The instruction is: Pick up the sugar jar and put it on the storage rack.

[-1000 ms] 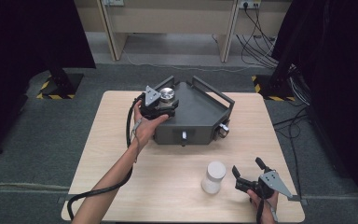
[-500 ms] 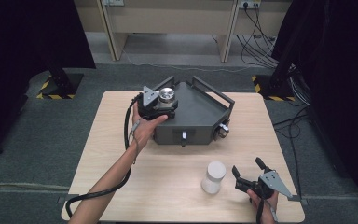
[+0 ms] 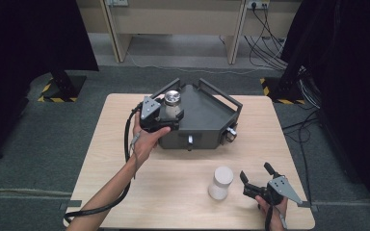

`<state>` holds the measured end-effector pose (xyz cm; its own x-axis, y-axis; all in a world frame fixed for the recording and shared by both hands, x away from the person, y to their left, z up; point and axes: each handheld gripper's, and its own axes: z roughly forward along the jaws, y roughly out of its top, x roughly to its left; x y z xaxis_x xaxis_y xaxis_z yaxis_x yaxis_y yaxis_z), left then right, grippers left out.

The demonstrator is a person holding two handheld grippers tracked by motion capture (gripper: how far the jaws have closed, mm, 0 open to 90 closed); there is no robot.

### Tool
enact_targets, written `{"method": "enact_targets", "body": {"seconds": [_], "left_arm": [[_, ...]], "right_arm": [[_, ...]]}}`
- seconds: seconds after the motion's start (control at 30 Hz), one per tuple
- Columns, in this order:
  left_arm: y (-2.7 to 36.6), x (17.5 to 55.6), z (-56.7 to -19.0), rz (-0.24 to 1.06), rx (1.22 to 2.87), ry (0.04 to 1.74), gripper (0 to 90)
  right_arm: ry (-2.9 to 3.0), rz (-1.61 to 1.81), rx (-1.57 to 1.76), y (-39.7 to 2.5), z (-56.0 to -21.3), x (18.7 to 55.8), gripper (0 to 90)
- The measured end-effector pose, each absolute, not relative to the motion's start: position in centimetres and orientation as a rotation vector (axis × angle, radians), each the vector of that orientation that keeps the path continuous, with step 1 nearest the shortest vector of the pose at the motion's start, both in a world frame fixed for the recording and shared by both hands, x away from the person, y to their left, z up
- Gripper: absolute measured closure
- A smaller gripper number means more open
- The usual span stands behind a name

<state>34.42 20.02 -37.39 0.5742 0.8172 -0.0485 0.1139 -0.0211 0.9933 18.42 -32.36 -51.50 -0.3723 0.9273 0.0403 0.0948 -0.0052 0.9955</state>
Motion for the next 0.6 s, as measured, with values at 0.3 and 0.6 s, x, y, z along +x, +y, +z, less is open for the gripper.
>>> {"method": "enact_targets", "body": {"seconds": [0.3, 0.6], "left_arm": [[20.4, 31.8, -39.0, 0.662, 1.524, 0.76, 1.0], [20.6, 29.6, -41.1, 0.669, 1.521, 0.7, 1.7]], "right_arm": [[1.549, 1.46, 1.088, -32.4, -51.5, 18.4, 0.3], [1.547, 1.46, 1.091, -32.4, -51.5, 18.3, 0.3]]}}
